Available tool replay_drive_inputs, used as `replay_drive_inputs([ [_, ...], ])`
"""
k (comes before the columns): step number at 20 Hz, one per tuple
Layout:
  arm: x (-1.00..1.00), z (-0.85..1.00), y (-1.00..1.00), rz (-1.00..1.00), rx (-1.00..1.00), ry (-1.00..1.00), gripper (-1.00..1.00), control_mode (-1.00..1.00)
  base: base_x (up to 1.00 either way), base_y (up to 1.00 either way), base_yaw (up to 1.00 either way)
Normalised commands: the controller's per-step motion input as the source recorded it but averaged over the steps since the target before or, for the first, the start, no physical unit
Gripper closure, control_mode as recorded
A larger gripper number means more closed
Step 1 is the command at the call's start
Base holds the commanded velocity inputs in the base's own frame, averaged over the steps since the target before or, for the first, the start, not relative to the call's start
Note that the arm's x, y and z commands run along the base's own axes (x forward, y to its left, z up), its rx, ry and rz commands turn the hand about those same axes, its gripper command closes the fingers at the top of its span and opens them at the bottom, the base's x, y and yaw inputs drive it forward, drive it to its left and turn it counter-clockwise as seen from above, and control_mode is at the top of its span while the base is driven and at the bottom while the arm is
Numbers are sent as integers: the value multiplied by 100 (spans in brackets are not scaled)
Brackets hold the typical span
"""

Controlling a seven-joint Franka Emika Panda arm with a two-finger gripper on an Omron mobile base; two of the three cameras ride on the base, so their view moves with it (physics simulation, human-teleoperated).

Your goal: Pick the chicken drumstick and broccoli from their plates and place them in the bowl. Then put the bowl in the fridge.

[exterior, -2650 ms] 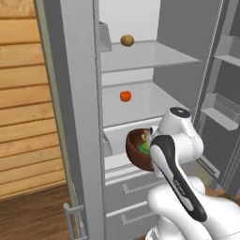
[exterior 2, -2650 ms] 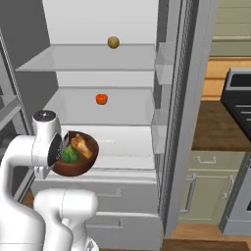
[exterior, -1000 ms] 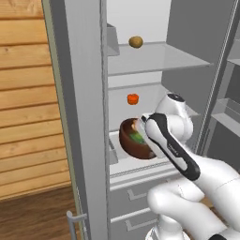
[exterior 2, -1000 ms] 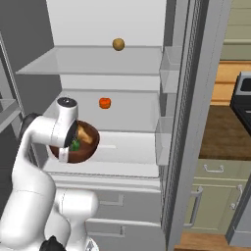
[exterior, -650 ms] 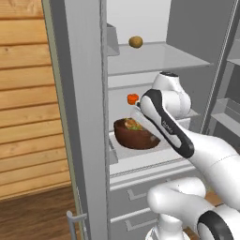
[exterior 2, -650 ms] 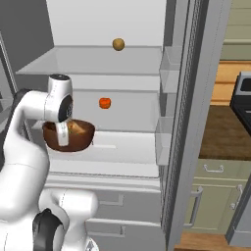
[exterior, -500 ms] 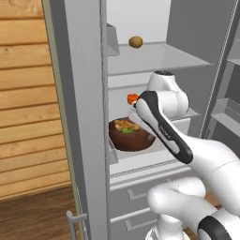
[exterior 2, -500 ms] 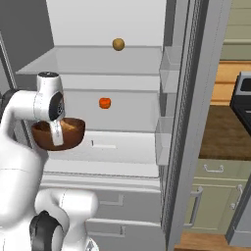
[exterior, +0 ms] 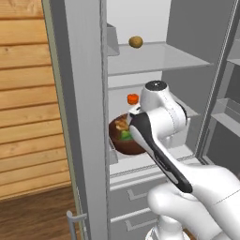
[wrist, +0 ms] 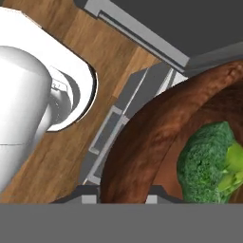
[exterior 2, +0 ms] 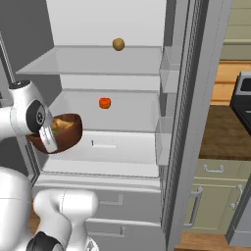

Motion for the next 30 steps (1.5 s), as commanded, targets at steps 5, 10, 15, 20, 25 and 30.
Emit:
replay_drive_inputs([
  [5, 60, 11, -23, 0, 0, -1, 100, -100, 0, 0, 0],
  [10, 94, -1, 1, 5, 0, -6, 100, -100, 0, 0, 0],
  [15, 74, -4, 3, 5, 7, -13, 100, -100, 0, 0, 0],
  [20, 48, -22, 0, 2, 18, -19, 100, -100, 0, 0, 0],
  [25, 44, -16, 0, 0, 20, -21, 100, -100, 0, 0, 0],
  [30, 60, -10, 8, 0, 19, -9, 100, -100, 0, 0, 0],
])
